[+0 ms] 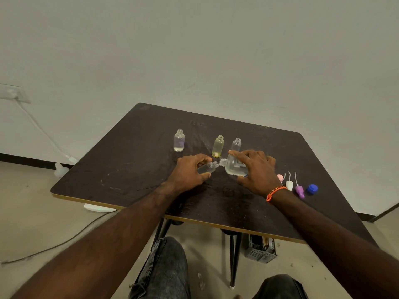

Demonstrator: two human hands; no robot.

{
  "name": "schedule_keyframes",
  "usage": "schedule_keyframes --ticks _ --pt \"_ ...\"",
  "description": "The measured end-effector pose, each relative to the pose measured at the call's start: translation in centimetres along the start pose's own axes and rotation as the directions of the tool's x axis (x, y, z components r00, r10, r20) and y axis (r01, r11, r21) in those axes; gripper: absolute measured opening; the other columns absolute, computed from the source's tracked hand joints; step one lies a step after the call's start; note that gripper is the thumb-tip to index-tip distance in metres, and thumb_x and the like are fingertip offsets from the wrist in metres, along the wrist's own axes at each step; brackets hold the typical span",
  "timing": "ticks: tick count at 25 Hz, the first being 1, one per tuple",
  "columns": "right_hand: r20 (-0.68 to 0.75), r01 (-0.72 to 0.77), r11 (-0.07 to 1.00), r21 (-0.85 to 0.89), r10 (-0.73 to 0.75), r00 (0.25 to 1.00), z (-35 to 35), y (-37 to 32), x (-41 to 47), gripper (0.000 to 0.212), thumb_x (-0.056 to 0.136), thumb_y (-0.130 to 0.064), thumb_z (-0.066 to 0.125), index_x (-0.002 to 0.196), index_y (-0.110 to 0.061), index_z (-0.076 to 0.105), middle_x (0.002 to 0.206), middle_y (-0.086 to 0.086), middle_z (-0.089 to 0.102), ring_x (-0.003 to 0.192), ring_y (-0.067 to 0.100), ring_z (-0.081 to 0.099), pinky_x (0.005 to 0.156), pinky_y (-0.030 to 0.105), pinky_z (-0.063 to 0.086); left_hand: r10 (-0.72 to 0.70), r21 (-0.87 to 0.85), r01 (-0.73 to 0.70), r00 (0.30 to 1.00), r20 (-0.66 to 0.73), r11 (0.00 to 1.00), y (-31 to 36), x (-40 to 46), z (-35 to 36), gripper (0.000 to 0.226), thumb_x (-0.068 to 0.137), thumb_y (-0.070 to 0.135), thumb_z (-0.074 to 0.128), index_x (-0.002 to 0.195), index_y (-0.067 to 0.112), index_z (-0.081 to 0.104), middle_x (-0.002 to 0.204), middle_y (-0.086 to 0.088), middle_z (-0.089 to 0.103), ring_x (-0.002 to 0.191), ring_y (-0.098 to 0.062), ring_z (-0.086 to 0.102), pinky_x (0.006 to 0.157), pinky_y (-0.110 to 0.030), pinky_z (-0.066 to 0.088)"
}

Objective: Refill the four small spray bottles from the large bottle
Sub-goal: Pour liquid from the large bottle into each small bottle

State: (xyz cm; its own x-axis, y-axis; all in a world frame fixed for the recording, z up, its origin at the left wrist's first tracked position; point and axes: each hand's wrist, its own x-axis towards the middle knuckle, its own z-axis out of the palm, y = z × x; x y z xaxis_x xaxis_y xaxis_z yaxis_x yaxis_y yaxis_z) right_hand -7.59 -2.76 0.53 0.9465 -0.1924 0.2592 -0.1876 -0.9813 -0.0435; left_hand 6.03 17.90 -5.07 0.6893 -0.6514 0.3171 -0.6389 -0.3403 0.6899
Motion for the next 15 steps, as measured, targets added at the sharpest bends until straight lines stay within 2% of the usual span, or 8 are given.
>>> schedule_keyframes --ticks 3,6,10,13,15 --pt "0.008 -0.023 0.999 0.04 0.023 1.0 0.01 -0.28 -0.07 0.08 0.081 -0.038 0.073 0.151 -0.044 0.033 0.145 -0.003 0.046 0.134 0.023 0.037 0.108 0.047 0.023 0.016 -0.013 -0.016 1.0 -0.014 1.0 0.03 -0.02 0.01 0.052 0.082 0.027 0.086 0.13 0.023 0.066 0.121 0.009 0.072 0.107 -0.002 0.065 0.105 -0.043 0.053" --pt "-0.015 -0.043 0.988 0.151 0.045 0.999 0.19 -0.64 -0.27 0.081 0.079 -0.035 0.076 0.149 -0.04 0.036 0.146 -0.002 0.049 0.132 0.024 0.041 0.108 0.049 0.026 0.03 -0.033 -0.031 0.999 -0.027 0.999 0.34 0.01 0.1 0.057 0.082 0.025 0.087 0.133 0.022 0.063 0.122 0.007 0.072 0.107 -0.001 0.064 0.101 -0.029 0.054" --pt "-0.065 -0.074 0.926 0.369 0.105 0.992 0.32 -0.74 -0.4 0.08 0.073 -0.034 0.08 0.141 -0.034 0.038 0.132 0.0 0.057 0.113 0.024 0.054 0.099 0.049 0.045 0.023 -0.067 -0.025 0.999 -0.033 0.997 0.44 -0.01 0.09 0.062 0.08 0.023 0.088 0.135 0.022 0.058 0.114 0.01 0.073 0.102 -0.001 0.066 0.085 -0.005 0.044" --pt "-0.096 -0.107 0.848 0.52 0.182 0.979 0.42 -0.4 -0.66 0.081 0.07 -0.031 0.082 0.137 -0.031 0.036 0.128 -0.001 0.056 0.108 0.02 0.057 0.092 0.041 0.054 0.01 -0.09 -0.014 0.999 -0.046 0.996 0.39 -0.07 0.02 0.06 0.081 0.021 0.087 0.133 0.02 0.057 0.107 0.013 0.07 0.096 0.005 0.064 0.081 -0.003 0.044" --pt "-0.081 -0.155 0.783 0.602 0.253 0.964 0.55 -0.13 -0.96 0.08 0.072 -0.029 0.085 0.135 -0.029 0.036 0.13 -0.001 0.056 0.11 0.018 0.058 0.093 0.034 0.053 0.006 -0.095 -0.011 0.998 -0.056 0.995 0.24 -0.07 0.1 0.058 0.081 0.02 0.087 0.13 0.02 0.057 0.105 0.012 0.07 0.096 0.001 0.066 0.083 -0.009 0.048"
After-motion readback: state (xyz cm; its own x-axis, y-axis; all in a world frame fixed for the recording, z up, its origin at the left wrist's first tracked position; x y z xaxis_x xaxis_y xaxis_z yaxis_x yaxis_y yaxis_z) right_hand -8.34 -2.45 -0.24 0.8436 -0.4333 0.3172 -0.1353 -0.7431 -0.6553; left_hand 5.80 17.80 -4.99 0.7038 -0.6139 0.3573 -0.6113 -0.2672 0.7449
